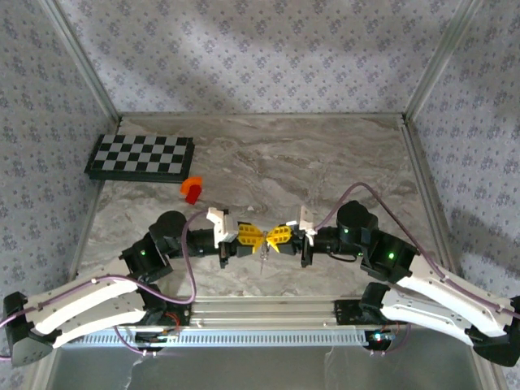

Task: Put the keys on the keyring

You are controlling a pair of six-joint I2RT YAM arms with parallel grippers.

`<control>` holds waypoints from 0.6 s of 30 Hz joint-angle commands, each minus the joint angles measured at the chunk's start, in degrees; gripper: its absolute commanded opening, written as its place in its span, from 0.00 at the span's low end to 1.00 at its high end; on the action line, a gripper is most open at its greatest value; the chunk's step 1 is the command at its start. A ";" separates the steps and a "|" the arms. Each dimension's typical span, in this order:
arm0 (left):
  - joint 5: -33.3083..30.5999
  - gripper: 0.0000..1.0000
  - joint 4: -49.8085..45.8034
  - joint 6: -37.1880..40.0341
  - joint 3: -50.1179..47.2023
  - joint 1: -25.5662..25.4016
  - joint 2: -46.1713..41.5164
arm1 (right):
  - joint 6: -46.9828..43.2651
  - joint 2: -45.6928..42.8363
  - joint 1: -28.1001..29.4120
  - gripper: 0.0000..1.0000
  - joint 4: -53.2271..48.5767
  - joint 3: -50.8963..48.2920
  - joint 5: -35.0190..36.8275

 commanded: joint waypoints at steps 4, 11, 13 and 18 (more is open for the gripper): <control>-7.46 0.33 -19.81 7.22 10.15 -1.44 1.92 | -5.59 2.86 0.32 0.00 -10.20 6.37 3.10; -7.38 0.34 -24.62 9.49 13.15 -2.13 4.87 | -7.95 6.77 2.14 0.00 -16.73 10.53 5.77; -7.70 0.34 -24.88 9.91 13.40 -2.48 5.48 | -8.32 7.17 2.55 0.00 -17.19 10.98 5.82; -8.24 0.27 -24.54 10.29 13.48 -2.52 6.10 | -8.68 8.34 2.99 0.00 -17.94 12.00 4.42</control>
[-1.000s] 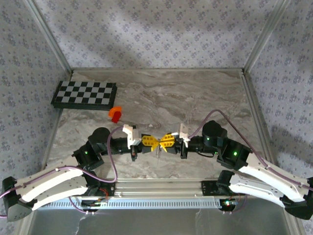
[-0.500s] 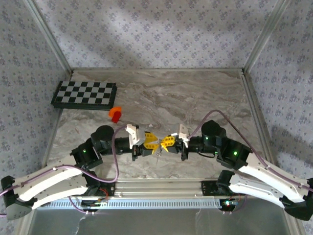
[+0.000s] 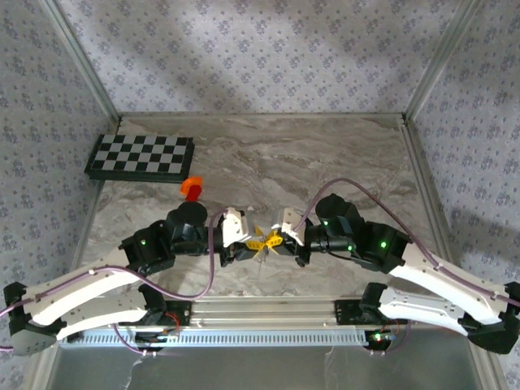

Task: Put the keys on the keyring

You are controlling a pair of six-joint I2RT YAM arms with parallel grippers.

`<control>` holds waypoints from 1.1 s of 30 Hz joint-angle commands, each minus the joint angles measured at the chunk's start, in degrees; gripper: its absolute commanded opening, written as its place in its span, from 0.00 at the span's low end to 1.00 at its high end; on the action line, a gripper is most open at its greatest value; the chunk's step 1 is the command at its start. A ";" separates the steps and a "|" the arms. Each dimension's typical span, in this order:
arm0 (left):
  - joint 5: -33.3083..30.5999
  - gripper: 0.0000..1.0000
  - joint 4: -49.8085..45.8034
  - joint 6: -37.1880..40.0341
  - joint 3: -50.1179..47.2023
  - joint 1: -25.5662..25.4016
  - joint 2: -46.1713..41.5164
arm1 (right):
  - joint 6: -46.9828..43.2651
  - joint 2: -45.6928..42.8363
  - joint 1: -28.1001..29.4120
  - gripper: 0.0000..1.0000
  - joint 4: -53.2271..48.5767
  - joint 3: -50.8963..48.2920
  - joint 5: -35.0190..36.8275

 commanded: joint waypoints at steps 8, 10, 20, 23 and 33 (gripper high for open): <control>-0.92 0.00 -0.65 1.18 2.56 -0.30 -0.45 | -2.11 1.77 1.76 0.00 -2.26 4.02 -0.12; -0.91 0.00 0.02 0.96 2.29 -0.30 -0.64 | -2.34 1.65 1.99 0.00 -2.48 4.34 -0.03; 1.39 0.00 8.70 -2.43 -1.24 -0.30 -2.98 | -1.26 -2.31 2.46 0.22 3.41 1.14 0.70; 3.37 0.00 10.81 -2.98 -1.82 -0.34 -3.00 | -0.67 -2.96 2.47 0.26 4.15 0.87 0.34; 10.15 0.00 22.90 -7.12 -6.61 -0.38 -5.83 | 0.17 -5.03 2.41 0.22 5.88 -0.35 0.28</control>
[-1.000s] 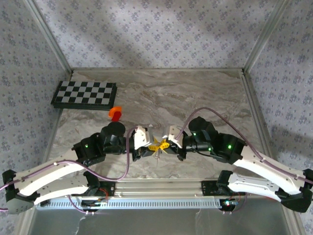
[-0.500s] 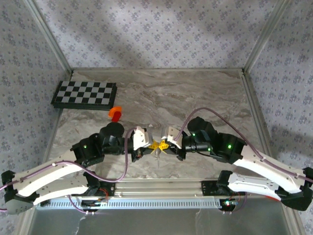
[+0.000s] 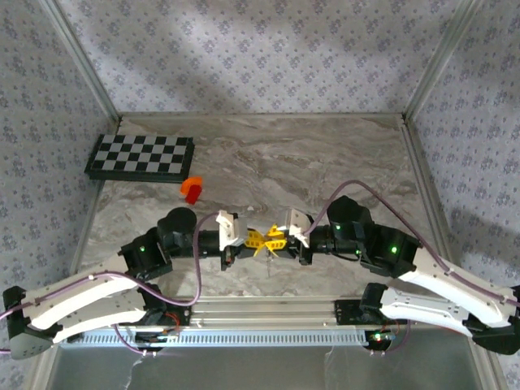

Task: Put the keys on the keyring

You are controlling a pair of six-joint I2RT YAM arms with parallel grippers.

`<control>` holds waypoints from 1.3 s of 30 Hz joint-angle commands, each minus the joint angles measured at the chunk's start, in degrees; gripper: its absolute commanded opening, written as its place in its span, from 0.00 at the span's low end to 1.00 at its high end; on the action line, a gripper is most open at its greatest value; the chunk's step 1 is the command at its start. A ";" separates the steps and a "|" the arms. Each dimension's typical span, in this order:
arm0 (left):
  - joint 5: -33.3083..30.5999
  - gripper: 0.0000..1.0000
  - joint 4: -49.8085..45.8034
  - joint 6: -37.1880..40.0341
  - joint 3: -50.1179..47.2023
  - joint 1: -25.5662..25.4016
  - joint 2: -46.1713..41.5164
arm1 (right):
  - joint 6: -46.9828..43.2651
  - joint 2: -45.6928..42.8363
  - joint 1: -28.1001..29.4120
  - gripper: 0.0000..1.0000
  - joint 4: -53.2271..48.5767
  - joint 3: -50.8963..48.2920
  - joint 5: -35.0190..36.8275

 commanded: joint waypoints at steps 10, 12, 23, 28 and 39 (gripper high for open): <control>5.03 0.00 13.68 -3.89 -1.89 -0.55 -1.86 | 1.87 -2.91 0.29 0.27 3.48 -2.23 -2.02; 5.01 0.00 14.10 -3.77 -2.03 -0.56 -1.82 | 1.79 -3.08 0.24 0.24 3.62 -2.45 -2.02; 2.24 0.00 12.86 -2.53 -1.69 -0.65 -1.31 | 1.35 -4.22 0.03 0.00 4.28 -3.35 -1.41; -4.91 0.20 -1.18 2.46 2.32 -0.65 -1.42 | 0.47 -2.73 0.37 0.00 -0.44 -1.27 3.17; -7.21 0.32 -15.01 7.17 7.70 -0.65 1.15 | -1.36 3.26 2.05 0.00 -7.27 3.22 8.44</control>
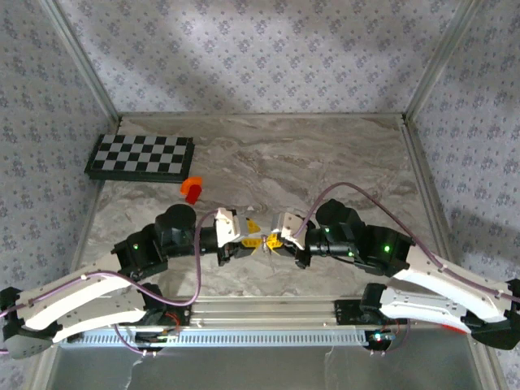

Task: Put the keys on the keyring

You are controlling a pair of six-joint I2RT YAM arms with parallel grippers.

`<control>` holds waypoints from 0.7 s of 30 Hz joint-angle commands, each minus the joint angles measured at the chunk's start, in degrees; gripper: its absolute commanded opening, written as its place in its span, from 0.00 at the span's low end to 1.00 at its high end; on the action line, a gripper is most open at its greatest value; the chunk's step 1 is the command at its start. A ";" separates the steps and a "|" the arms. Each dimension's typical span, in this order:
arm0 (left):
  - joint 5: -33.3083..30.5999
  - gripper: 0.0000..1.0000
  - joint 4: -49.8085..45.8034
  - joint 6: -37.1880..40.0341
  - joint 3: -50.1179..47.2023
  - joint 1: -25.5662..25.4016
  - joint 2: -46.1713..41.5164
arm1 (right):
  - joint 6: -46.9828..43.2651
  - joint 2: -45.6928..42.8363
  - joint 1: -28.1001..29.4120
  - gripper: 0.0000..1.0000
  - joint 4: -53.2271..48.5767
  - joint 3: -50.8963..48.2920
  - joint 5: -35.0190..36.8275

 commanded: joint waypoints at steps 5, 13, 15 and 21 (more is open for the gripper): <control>1.04 0.33 -6.70 2.32 3.04 -0.30 1.52 | -1.11 2.23 0.22 0.00 -2.67 4.07 1.02; -0.61 0.28 -6.80 2.82 2.81 -0.26 1.39 | -1.30 3.56 0.30 0.00 -2.55 4.50 -1.64; -0.68 0.27 -6.37 2.93 2.87 -0.28 1.50 | -1.14 3.77 0.38 0.00 -2.47 4.44 -2.14; -0.77 0.15 -5.37 3.20 3.03 -0.26 2.60 | -0.97 4.08 0.91 0.00 -1.56 4.04 -3.51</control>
